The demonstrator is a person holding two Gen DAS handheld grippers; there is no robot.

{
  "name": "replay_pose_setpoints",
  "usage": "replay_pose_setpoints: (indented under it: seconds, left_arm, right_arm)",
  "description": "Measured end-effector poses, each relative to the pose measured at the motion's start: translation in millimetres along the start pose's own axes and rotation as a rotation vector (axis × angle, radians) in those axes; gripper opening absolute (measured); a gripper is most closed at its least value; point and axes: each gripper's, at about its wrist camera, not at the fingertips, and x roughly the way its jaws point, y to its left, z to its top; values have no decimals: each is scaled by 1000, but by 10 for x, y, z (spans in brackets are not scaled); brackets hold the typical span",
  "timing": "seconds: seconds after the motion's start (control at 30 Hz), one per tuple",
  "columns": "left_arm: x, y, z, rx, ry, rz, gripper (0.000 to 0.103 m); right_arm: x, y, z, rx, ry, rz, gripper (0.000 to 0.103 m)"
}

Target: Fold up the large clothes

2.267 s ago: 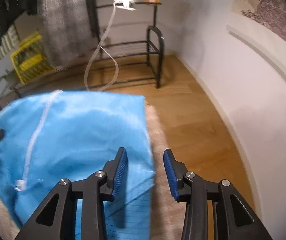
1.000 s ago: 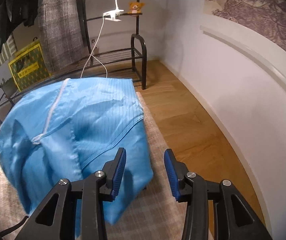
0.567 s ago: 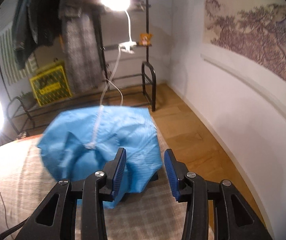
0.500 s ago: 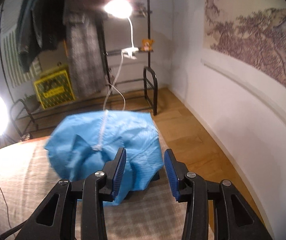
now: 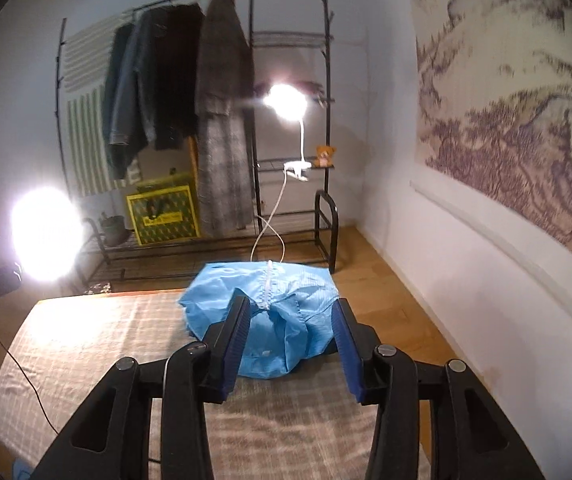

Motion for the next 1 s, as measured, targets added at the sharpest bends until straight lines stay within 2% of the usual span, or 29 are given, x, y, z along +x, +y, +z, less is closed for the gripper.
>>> replay_pose_setpoints:
  seconds: [0.03, 0.1, 0.2, 0.33, 0.43, 0.53, 0.67, 0.7, 0.8, 0.93, 0.97, 1.0]
  left_arm:
    - [-133, -44, -3, 10, -11, 5, 35]
    - [-372, -132, -20, 22, -30, 6, 44]
    - [-638, -244, -31, 37, -52, 1, 45]
    - [-1000, -389, 13, 37, -71, -43, 45]
    - [-1257, -516, 38, 61, -94, -35, 46]
    - [-1440, -588, 19, 76, -104, -17, 54]
    - [-1626, -664, -47, 72, -105, 1, 58]
    - [-1659, -671, -67, 71, -109, 1, 64]
    - [-1763, -718, -155, 74, -130, 14, 78]
    - [-1810, -740, -315, 46, -123, 2, 85]
    - [-1810, -743, -355, 41, -119, 5, 89]
    - [-1817, -759, -418, 38, -118, 14, 93]
  right_arm:
    - [-112, 33, -5, -5, -8, 6, 44]
    - [-337, 98, -22, -13, -25, 16, 44]
    - [-704, 172, -21, -25, -60, 30, 44]
    - [-1081, 229, -5, -44, -104, 31, 44]
    - [-1362, 273, -1, -55, -139, 26, 47]
    - [-1536, 287, -22, -49, -156, 28, 48]
    - [-1681, 339, -115, -39, -160, 47, 48]
    - [-1705, 355, -135, -42, -160, 47, 49]
    - [-1766, 409, -227, -53, -161, 34, 63]
    - [-1798, 500, -404, -55, -152, 40, 78]
    - [-1800, 522, -450, -54, -152, 33, 85]
    - [-1800, 541, -497, -53, -152, 27, 87]
